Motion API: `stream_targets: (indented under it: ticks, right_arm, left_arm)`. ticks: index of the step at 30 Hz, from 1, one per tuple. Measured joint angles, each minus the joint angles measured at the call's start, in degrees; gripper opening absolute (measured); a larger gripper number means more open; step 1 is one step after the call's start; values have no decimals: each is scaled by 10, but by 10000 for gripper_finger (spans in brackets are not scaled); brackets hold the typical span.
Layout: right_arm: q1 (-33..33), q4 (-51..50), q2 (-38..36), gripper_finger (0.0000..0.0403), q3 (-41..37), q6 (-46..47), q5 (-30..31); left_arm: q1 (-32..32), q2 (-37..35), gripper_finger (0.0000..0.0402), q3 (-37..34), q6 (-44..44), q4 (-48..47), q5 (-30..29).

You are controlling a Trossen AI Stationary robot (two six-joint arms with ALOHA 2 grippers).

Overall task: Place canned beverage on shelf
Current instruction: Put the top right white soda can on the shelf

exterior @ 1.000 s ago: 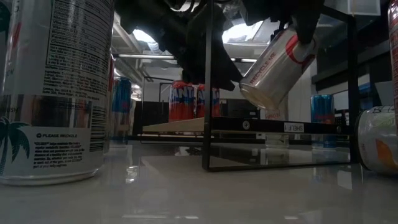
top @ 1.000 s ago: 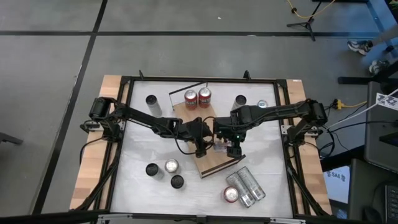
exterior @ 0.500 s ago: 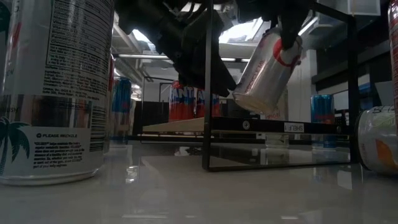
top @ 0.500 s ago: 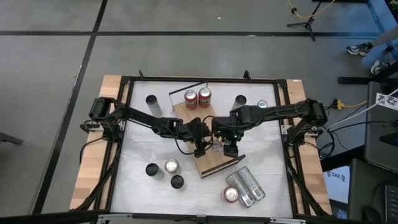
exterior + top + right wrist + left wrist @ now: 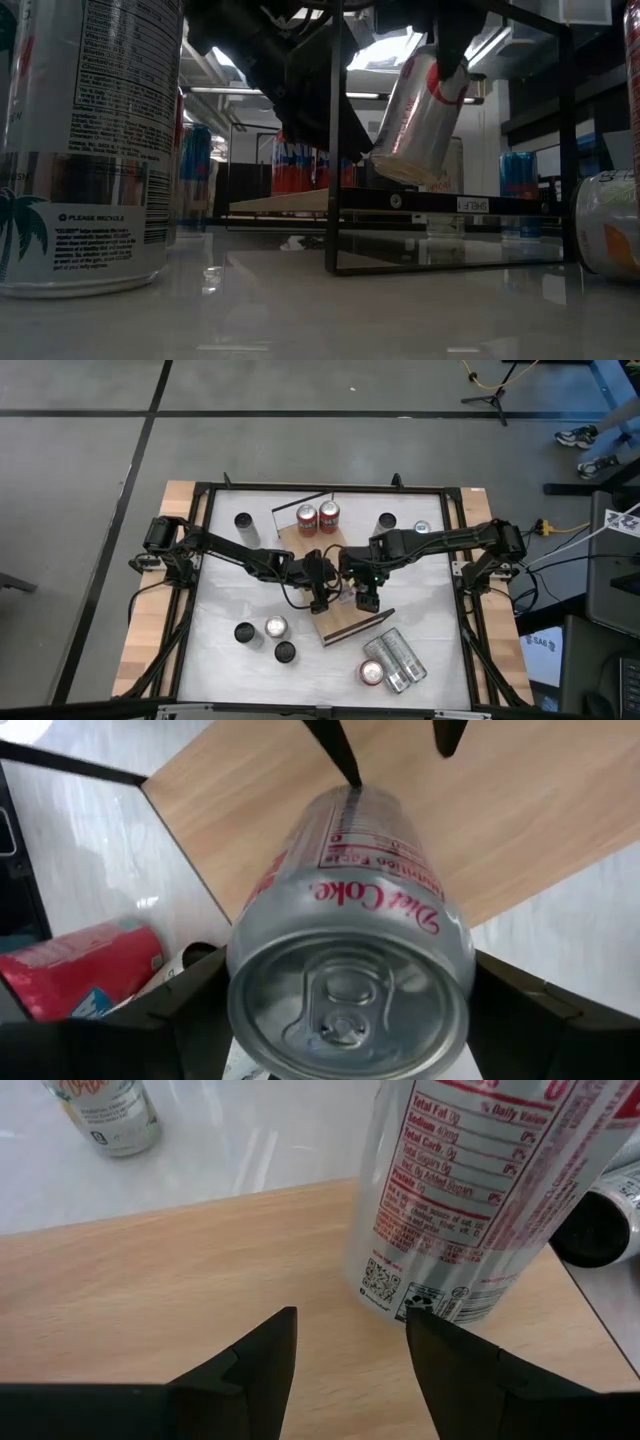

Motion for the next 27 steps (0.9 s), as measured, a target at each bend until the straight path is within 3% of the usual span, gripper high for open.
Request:
stream_targets:
  ticks: [27]
  right_arm:
    - [0,43,0,305,0,-2,13]
  left_arm:
    - [0,-2,191,0,15,-15,-11]
